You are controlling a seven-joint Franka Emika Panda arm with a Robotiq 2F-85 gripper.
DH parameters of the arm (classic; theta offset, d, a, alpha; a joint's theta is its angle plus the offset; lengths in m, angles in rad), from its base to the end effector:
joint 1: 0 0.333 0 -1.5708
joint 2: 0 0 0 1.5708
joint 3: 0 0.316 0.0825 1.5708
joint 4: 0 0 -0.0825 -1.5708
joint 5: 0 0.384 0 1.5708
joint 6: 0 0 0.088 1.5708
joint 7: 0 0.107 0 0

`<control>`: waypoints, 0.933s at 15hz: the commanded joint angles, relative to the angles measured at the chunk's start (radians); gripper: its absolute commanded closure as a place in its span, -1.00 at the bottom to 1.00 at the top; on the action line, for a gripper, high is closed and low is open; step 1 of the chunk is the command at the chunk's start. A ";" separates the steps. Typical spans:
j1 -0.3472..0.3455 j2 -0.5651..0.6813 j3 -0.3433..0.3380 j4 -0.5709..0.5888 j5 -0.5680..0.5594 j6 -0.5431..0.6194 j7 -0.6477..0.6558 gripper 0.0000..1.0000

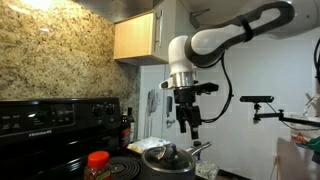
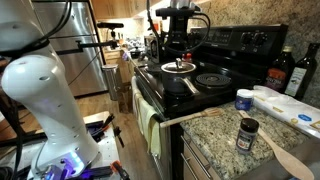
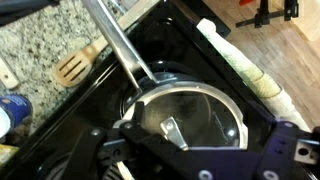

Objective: Remove the lid from the pot on the stove, pick up the wooden spoon from the right side of the countertop and put it inside the pot

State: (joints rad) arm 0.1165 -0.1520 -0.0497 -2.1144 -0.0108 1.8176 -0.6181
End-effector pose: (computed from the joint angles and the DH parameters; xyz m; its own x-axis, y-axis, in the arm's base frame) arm 0.4908 0.0312 0.4689 0.7630 0.6353 -0.1192 0.6302 -0.7721 -0.0817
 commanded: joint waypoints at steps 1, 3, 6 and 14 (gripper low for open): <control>-0.002 0.110 0.038 0.098 -0.017 0.006 -0.158 -1.00; -0.011 0.131 0.052 0.111 -0.016 0.029 -0.256 -1.00; -0.024 0.147 0.056 0.112 -0.001 0.067 -0.358 -1.00; -0.059 0.152 0.051 0.091 0.184 0.105 -0.541 -1.00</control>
State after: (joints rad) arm 0.0800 0.0010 -0.0110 -2.0179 0.1137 1.9382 -1.0997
